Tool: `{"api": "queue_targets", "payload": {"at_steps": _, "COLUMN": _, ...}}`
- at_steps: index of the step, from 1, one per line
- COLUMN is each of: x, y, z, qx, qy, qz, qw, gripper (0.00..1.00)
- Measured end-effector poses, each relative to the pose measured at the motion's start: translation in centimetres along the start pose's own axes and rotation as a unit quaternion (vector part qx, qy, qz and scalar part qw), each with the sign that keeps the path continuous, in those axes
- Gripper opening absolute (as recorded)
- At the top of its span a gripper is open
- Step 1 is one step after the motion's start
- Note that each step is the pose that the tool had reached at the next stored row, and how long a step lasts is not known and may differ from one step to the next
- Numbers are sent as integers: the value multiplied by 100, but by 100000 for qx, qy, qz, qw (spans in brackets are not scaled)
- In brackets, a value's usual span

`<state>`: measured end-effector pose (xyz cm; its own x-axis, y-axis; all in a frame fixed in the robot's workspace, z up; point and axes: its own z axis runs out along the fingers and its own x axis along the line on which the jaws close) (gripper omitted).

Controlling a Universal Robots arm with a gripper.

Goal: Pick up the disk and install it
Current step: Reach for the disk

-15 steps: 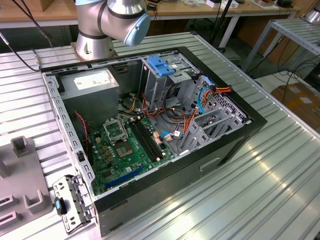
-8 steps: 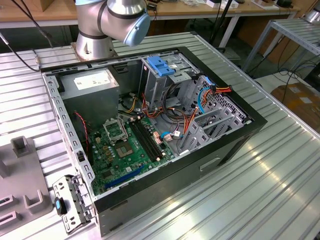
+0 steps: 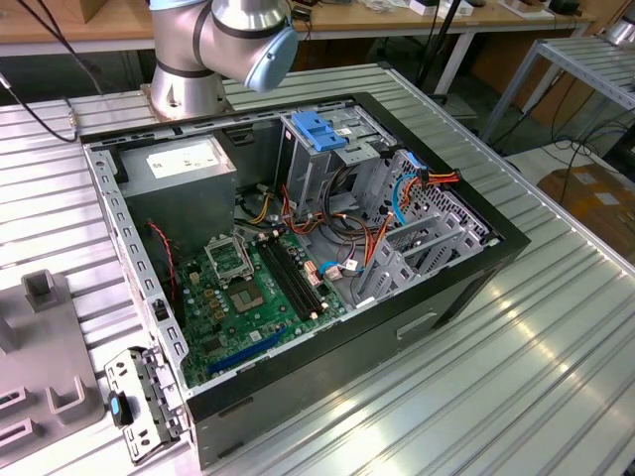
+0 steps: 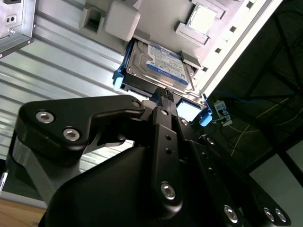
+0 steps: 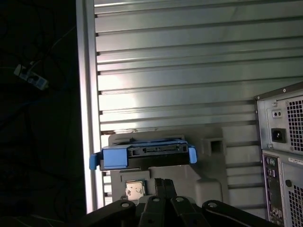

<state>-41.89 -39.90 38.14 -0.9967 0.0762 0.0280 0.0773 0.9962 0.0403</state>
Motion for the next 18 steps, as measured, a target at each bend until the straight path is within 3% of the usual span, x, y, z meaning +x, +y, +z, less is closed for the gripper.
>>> {"api": "queue_targets", "payload": {"at_steps": 18, "x": -103, "y": 9, "z": -12, "qx": -12, "qy": -136, "qz": 2, "qw": 100000, "gripper": 11}}
